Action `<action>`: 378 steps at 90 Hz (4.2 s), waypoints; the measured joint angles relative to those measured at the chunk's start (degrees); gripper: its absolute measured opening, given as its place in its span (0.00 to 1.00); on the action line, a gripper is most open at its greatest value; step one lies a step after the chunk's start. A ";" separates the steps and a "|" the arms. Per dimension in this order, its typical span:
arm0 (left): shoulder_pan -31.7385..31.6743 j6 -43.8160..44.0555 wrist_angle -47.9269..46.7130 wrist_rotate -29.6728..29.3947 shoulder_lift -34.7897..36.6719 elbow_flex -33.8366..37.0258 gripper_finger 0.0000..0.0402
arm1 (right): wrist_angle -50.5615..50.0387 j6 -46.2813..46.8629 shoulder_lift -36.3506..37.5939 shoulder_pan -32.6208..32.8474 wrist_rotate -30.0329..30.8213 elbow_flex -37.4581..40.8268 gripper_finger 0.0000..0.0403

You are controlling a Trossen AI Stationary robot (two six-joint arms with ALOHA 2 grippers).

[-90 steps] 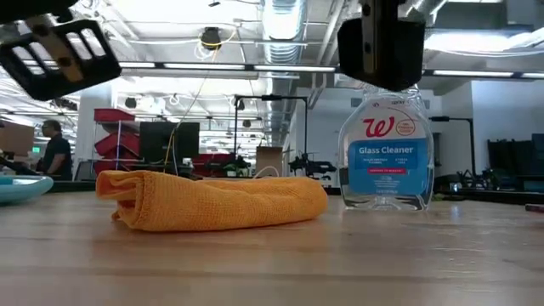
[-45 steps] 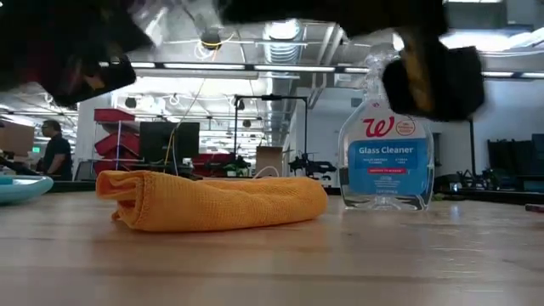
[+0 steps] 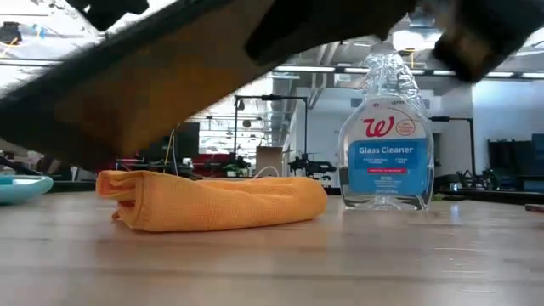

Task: Apply microfiber cloth
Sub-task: Wipe the black cellphone using microfiber cloth

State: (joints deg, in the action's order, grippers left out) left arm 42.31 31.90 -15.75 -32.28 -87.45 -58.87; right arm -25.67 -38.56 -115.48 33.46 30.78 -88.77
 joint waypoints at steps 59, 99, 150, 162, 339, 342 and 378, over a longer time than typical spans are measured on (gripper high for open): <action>-0.79 1.38 2.44 -10.53 -5.47 0.07 0.35 | -10.93 25.24 0.09 -7.46 -12.65 -9.32 0.05; -1.43 6.62 -0.07 -9.92 -5.47 0.07 0.04 | -10.47 27.82 0.09 -7.52 -12.50 -9.32 0.07; 3.02 28.37 -8.35 -19.06 -4.70 0.24 0.02 | -21.25 36.80 5.81 -7.48 -7.25 -9.21 0.34; 7.43 42.66 -17.28 -27.22 -4.10 0.22 0.02 | -14.20 35.39 7.10 -6.89 -9.32 -3.90 0.33; 12.82 55.21 3.71 -46.99 -3.53 11.56 0.04 | 61.34 5.29 -2.57 -4.07 8.18 14.40 0.00; 12.66 53.71 5.09 -46.98 -3.53 11.56 0.04 | 62.07 4.65 -3.71 -4.61 8.16 14.07 0.00; 11.56 46.30 10.03 -44.37 -3.73 11.69 0.04 | 48.03 0.94 -12.35 -6.88 6.58 3.42 0.00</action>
State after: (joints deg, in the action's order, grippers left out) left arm 53.87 78.20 -5.72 -76.65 -91.18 -47.18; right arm 22.37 -37.62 -127.83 26.58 37.36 -85.34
